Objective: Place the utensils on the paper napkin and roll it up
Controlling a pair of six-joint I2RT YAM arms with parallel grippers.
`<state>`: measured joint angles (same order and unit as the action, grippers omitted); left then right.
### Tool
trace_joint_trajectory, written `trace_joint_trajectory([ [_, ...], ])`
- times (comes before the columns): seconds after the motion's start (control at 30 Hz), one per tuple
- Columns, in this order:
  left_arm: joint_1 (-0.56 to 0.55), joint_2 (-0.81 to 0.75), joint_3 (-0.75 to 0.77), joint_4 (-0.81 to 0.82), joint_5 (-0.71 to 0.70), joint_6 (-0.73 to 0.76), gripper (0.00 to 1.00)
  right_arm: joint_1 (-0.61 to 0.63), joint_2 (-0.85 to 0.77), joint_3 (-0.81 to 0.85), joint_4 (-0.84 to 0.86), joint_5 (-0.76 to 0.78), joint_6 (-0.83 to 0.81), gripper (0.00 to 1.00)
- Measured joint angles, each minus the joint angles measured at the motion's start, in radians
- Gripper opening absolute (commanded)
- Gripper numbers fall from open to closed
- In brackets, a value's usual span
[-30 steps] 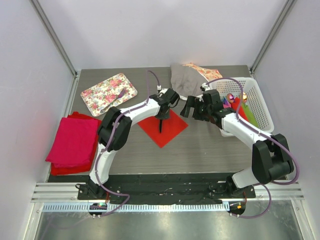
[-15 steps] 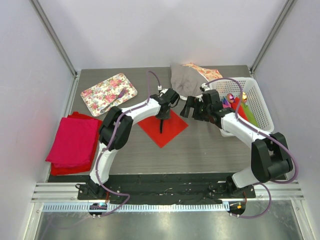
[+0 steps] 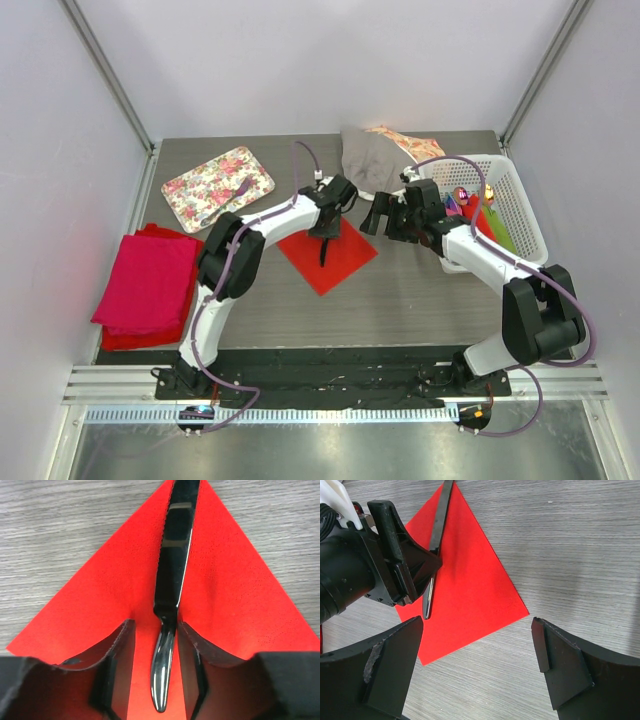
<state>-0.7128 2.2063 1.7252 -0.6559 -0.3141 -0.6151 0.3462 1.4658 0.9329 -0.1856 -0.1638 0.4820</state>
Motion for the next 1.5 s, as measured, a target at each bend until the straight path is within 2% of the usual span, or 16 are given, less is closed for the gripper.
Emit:
trace_joint_trajectory([
  [0.07, 0.000, 0.000, 0.013, -0.013, 0.000, 0.008, 0.53, -0.001, 0.000, 0.000, 0.002, -0.003, 0.000, 1.00],
  [0.1, 0.000, -0.001, 0.022, -0.019, 0.000, 0.014, 0.63, -0.002, 0.000, 0.000, 0.004, -0.003, 0.000, 1.00],
  [0.2, 0.004, -0.014, 0.061, -0.035, -0.001, 0.055, 0.78, -0.002, 0.000, 0.000, 0.006, -0.006, 0.000, 1.00],
  [0.33, 0.044, -0.099, 0.084, -0.045, 0.057, 0.128, 0.79, -0.002, 0.000, 0.000, 0.006, -0.011, -0.001, 1.00],
  [0.43, 0.148, -0.185, 0.090, -0.038, 0.159, 0.179, 0.78, -0.002, 0.000, 0.000, 0.007, -0.022, -0.001, 0.98],
  [0.47, 0.201, -0.216, 0.086, -0.026, 0.190, 0.195, 0.77, -0.002, 0.000, 0.000, 0.009, -0.026, -0.001, 0.96],
  [0.53, 0.322, -0.285, 0.049, 0.024, 0.246, 0.235, 0.71, -0.002, 0.006, 0.000, 0.022, -0.043, 0.000, 0.82],
  [0.57, 0.376, -0.313, 0.026, 0.045, 0.255, 0.252, 0.65, -0.002, 0.012, 0.001, 0.035, -0.053, 0.003, 0.71],
  [0.63, 0.449, -0.351, -0.014, 0.068, 0.258, 0.280, 0.55, -0.002, 0.040, 0.010, 0.060, -0.077, 0.019, 0.61],
  [0.67, 0.464, -0.356, -0.026, 0.072, 0.259, 0.287, 0.51, -0.001, 0.061, 0.019, 0.071, -0.087, 0.026, 0.49],
  [0.7, 0.467, -0.356, -0.033, 0.077, 0.261, 0.286, 0.49, 0.000, 0.080, 0.027, 0.079, -0.092, 0.030, 0.44],
  [0.73, 0.465, -0.353, -0.045, 0.081, 0.269, 0.290, 0.46, 0.002, 0.108, 0.042, 0.088, -0.096, 0.041, 0.32],
  [0.9, 0.422, -0.344, -0.150, 0.092, 0.321, 0.273, 0.45, 0.027, 0.259, 0.165, 0.092, -0.081, 0.073, 0.14],
  [0.97, 0.412, -0.343, -0.198, 0.100, 0.352, 0.251, 0.43, 0.046, 0.310, 0.221, 0.090, -0.051, 0.083, 0.03],
  [1.2, 0.388, -0.314, -0.285, 0.175, 0.463, 0.153, 0.31, 0.103, 0.478, 0.443, 0.051, 0.088, 0.120, 0.01],
  [1.5, 0.210, -0.246, -0.288, 0.220, 0.482, 0.113, 0.26, 0.110, 0.613, 0.595, -0.028, 0.218, 0.119, 0.02],
])
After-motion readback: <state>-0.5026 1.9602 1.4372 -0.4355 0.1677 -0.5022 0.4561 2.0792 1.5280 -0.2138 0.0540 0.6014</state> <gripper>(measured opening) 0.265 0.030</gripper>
